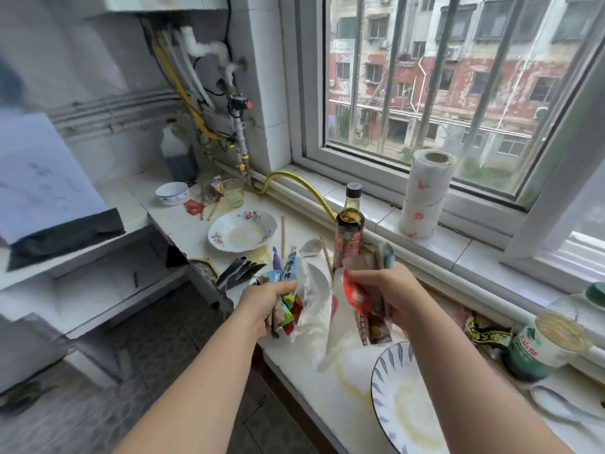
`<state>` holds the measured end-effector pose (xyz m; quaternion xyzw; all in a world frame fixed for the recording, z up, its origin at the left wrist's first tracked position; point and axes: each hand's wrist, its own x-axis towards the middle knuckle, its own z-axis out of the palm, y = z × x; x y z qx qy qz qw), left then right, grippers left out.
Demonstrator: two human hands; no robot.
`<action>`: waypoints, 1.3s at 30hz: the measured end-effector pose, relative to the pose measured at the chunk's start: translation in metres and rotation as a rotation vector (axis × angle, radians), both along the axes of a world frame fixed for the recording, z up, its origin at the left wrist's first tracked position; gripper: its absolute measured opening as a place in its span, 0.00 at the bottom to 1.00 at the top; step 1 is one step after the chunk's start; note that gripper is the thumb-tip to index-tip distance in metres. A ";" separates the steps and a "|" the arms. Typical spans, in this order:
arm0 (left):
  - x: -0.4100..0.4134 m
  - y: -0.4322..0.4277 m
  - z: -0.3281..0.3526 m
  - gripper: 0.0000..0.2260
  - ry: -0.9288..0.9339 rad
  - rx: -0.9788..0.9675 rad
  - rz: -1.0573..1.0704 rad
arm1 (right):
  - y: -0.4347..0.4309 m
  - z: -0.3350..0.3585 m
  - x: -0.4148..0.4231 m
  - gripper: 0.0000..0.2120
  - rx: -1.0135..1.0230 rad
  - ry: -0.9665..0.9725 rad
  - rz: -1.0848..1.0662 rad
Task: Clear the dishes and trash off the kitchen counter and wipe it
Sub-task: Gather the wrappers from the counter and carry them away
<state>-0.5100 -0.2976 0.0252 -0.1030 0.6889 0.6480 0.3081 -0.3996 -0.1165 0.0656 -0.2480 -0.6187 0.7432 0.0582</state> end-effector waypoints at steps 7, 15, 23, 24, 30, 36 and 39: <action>0.052 -0.045 -0.002 0.18 -0.011 0.098 0.325 | -0.063 0.038 0.010 0.11 -0.455 0.244 0.237; 0.100 -0.128 -0.005 0.31 -0.030 0.244 0.575 | -0.176 0.013 0.009 0.06 -0.599 0.165 0.284; 0.166 -0.301 -0.008 0.08 -0.001 0.103 0.867 | -0.343 -0.014 0.026 0.04 -0.561 0.063 0.320; 0.178 -0.326 -0.008 0.07 0.022 0.074 0.914 | -0.366 -0.017 0.033 0.08 -0.549 0.049 0.350; 0.260 -0.479 -0.012 0.10 0.091 -0.099 1.149 | -0.514 -0.036 0.083 0.10 -0.397 -0.051 0.449; 0.332 -0.586 -0.025 0.11 0.062 -0.192 1.294 | -0.629 -0.048 0.127 0.07 -0.346 -0.149 0.597; 0.360 -0.625 -0.033 0.12 0.037 -0.199 1.365 | -0.673 -0.051 0.147 0.07 -0.308 -0.184 0.669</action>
